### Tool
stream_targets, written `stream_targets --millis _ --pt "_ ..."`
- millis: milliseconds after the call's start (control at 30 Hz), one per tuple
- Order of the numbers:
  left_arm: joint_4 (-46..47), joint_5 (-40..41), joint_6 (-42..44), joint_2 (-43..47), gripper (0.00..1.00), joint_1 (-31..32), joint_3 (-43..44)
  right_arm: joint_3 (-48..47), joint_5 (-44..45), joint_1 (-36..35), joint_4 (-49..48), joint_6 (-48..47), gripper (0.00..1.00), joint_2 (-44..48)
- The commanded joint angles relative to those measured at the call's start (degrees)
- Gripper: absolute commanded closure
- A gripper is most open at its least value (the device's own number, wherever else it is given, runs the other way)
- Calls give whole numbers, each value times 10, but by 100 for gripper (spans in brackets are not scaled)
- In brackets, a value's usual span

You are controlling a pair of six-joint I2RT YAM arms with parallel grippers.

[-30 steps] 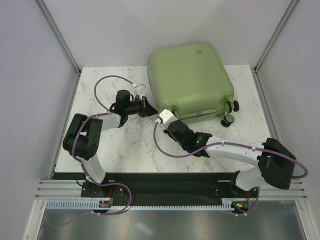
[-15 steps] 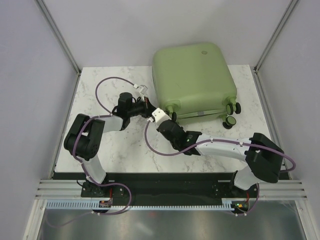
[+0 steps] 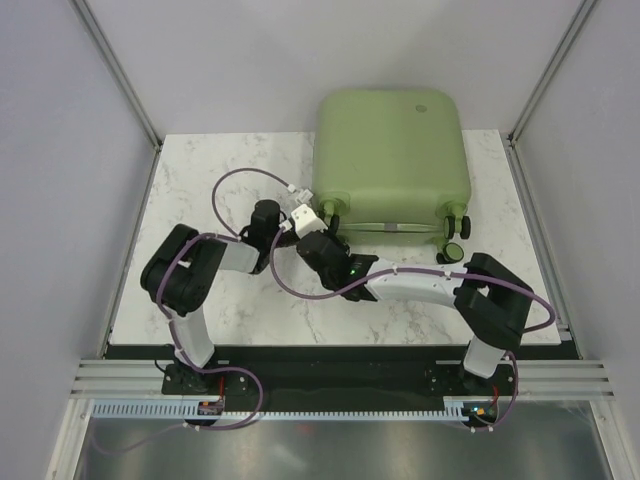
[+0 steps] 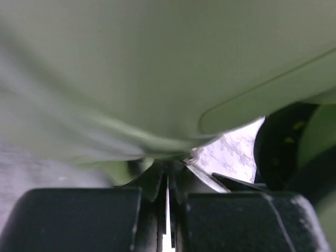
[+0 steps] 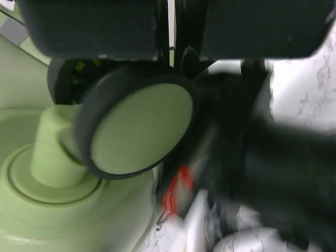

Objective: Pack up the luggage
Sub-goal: Zip the luggage at the center of the board.

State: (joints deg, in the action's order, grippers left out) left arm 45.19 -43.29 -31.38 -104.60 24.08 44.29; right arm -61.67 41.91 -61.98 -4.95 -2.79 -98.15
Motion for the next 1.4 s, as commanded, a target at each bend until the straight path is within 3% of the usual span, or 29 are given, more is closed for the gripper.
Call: stream_targets --millis 0,300,433,600,767,833,967,1000,1367 --pt "146 -94 -60 -3 98 65 12 -80 -249 -56 -178 49 100 -20" --pt "141 -71 -68 7 98 56 -10 -106 -237 -53 -162 33 100 -41" --pt "102 -37 -94 52 98 18 -28 -89 -206 -45 -130 37 100 -9" --pt "33 -14 -97 99 79 -18 -38 -50 -187 -23 -100 66 100 39" --pt "-33 -5 -59 126 73 -20 -48 -15 -189 12 -77 88 100 79" --pt "-60 18 -37 138 63 -20 -55 -5 -194 19 -75 89 100 89" --pt "-120 69 -13 148 58 -20 -54 -5 -205 29 -74 84 100 94" --pt "-124 79 -15 152 52 -21 -61 -5 -207 30 -74 83 100 96" --pt "-128 123 -33 105 42 19 -68 8 -225 34 -61 87 100 108"
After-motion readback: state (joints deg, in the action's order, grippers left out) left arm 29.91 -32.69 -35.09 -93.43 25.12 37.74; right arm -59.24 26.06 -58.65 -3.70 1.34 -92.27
